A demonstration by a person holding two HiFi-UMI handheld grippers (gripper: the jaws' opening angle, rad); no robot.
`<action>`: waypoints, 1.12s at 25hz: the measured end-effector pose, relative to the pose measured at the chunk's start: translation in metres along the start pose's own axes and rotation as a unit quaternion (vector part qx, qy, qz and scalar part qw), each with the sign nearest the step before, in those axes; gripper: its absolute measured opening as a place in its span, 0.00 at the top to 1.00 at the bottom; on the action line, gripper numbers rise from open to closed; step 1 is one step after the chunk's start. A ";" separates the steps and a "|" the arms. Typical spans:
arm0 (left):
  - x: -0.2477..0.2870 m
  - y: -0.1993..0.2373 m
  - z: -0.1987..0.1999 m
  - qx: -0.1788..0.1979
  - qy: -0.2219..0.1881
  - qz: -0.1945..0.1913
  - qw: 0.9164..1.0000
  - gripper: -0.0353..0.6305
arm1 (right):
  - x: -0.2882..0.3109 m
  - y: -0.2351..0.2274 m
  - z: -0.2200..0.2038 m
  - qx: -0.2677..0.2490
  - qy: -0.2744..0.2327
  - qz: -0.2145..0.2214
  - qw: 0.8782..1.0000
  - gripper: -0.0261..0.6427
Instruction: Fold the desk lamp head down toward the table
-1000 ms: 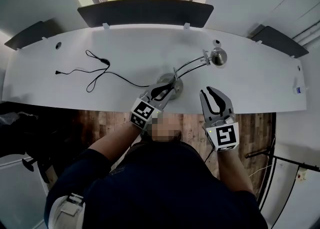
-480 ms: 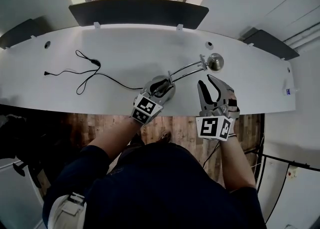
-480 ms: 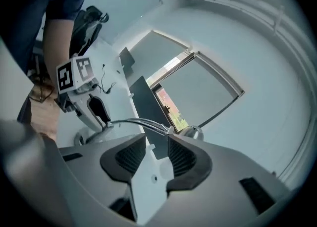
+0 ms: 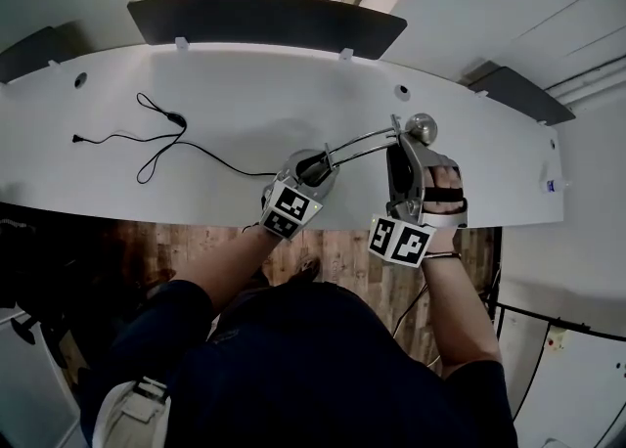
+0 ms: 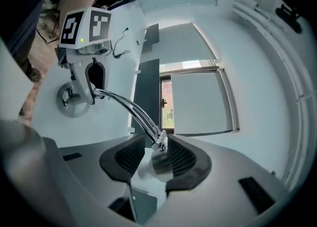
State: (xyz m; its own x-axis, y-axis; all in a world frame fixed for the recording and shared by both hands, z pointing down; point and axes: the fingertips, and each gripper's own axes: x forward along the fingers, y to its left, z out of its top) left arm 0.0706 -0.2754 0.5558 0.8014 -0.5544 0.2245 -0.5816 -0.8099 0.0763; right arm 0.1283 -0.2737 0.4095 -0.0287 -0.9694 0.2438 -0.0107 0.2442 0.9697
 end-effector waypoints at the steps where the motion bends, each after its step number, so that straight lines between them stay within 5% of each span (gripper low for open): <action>1: 0.001 0.001 0.000 0.002 0.002 0.002 1.000 0.74 | 0.002 -0.001 0.000 -0.006 0.003 -0.003 1.000 0.75; 9: 0.005 0.001 0.000 0.015 -0.007 0.000 1.000 0.76 | 0.005 -0.002 -0.003 0.023 0.010 -0.008 1.000 0.80; 13: 0.003 0.000 0.000 0.012 -0.009 0.001 1.000 0.76 | 0.011 0.013 -0.021 0.071 0.040 0.031 0.996 0.81; 28: 0.003 0.000 0.002 0.008 -0.009 0.006 1.000 0.76 | 0.043 0.113 -0.068 0.278 0.065 0.143 0.948 0.84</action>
State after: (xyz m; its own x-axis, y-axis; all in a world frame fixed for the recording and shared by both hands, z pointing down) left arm 0.0735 -0.2773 0.5549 0.7974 -0.5667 0.2076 -0.5884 -0.8065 0.0586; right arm 0.1934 -0.2896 0.5308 0.0124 -0.8477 0.5303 -0.5475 0.4380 0.7131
